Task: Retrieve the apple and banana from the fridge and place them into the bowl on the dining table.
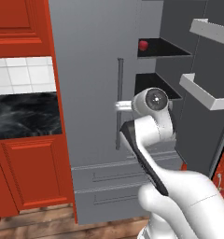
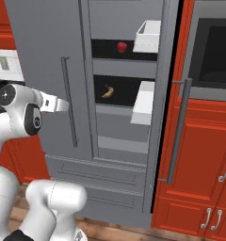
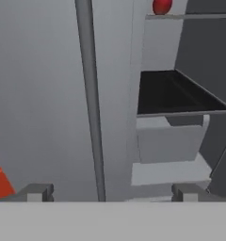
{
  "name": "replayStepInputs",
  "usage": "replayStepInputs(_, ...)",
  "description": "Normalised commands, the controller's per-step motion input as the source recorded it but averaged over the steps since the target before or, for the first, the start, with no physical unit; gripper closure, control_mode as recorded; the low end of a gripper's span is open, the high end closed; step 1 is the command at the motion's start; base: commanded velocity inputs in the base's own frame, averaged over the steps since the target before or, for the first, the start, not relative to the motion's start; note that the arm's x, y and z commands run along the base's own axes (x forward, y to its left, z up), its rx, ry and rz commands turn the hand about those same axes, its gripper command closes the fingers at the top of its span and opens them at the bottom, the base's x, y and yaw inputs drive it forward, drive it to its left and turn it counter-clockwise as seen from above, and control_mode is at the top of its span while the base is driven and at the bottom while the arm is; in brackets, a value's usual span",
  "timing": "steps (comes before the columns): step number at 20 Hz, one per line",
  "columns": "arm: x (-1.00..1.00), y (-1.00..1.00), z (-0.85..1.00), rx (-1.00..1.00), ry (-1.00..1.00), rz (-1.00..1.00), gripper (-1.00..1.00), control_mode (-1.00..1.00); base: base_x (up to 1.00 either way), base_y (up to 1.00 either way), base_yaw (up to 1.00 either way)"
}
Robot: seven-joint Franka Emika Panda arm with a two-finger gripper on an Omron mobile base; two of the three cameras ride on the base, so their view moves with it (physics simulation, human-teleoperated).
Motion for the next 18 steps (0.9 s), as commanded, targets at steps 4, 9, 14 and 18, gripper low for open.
replayStepInputs(4, 0.68, -0.06, 0.00, 0.15, 0.15, 0.03, -1.00, -1.00, 0.00, 0.00, 0.00)
replayStepInputs(9, 0.66, 0.00, -0.01, 0.02, 0.02, 0.12, -1.00, -1.00, 0.00, 0.00, 0.00)
replayStepInputs(14, 0.80, 0.00, -0.13, 0.00, 0.00, 0.10, -1.00, -1.00, 0.00, 0.00, 0.00)
replayStepInputs(18, 0.71, 0.09, -0.34, 0.00, -0.07, 0.02, -1.00, -1.00, 0.00, 0.00, 0.00)
